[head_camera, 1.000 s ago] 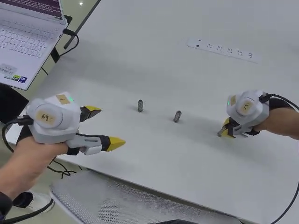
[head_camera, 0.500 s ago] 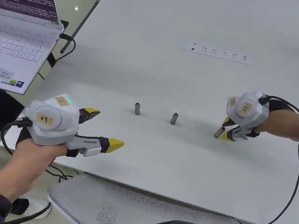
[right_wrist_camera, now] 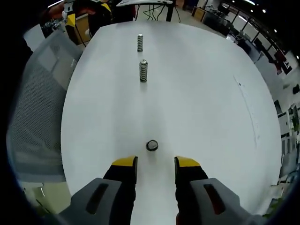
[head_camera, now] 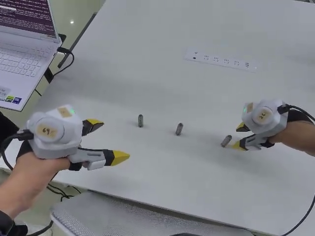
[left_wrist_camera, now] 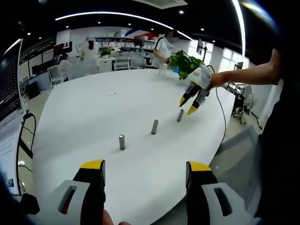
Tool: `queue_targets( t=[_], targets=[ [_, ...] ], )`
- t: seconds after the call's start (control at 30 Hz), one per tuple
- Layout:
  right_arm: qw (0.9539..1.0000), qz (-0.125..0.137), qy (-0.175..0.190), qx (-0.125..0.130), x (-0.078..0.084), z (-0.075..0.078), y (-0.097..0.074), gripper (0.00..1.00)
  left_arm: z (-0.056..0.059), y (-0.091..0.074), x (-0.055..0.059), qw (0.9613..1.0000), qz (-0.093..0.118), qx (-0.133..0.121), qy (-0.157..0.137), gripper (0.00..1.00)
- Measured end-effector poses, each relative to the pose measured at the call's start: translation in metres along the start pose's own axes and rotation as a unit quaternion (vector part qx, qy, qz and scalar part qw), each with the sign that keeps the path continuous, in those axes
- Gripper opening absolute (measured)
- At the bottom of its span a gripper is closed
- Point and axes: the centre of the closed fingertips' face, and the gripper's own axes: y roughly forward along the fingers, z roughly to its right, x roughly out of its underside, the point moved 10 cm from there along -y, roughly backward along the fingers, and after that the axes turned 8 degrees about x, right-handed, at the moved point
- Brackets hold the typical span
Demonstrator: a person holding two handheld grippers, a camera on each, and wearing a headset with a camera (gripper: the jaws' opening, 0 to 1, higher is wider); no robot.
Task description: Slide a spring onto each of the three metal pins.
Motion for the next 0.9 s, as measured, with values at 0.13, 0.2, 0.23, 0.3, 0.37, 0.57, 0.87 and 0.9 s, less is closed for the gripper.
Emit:
queue_targets(
  t=[0.13,0.2,0.23,0.3,0.37,0.57,0.87,0.9],
  targets=[
    [0.9997,0.003,0.019,0.014,0.007,-0.011,-0.002,0.30,0.000,0.000,0.000,1.0000,0.001,0.003,0.002,0.66],
    [0.9993,0.010,0.032,0.019,0.010,-0.018,-0.004,0.31,0.000,0.000,0.001,1.0000,0.000,0.004,0.002,0.66],
    [0.9989,0.014,0.040,0.022,0.011,-0.020,-0.004,0.32,0.000,0.000,0.001,1.0000,0.001,0.005,0.003,0.66],
    [0.9972,0.029,0.064,0.027,0.013,-0.026,-0.006,0.33,0.000,-0.001,0.001,1.0000,0.001,0.007,0.004,0.66],
    [0.9949,0.042,0.086,0.031,0.014,-0.031,-0.007,0.33,0.001,-0.001,0.001,1.0000,0.001,0.008,0.005,0.66],
    [0.9912,0.056,0.114,0.035,0.019,-0.043,-0.012,0.35,0.001,0.000,0.001,0.9999,0.000,0.014,0.008,0.65],
    [0.9805,0.091,0.166,0.053,0.022,-0.058,-0.023,0.37,0.001,0.003,0.000,0.9997,0.002,0.020,0.013,0.65],
    [0.9793,0.094,0.170,0.056,0.022,-0.059,-0.024,0.37,0.001,0.003,0.000,0.9997,0.002,0.021,0.013,0.65]
  ],
)
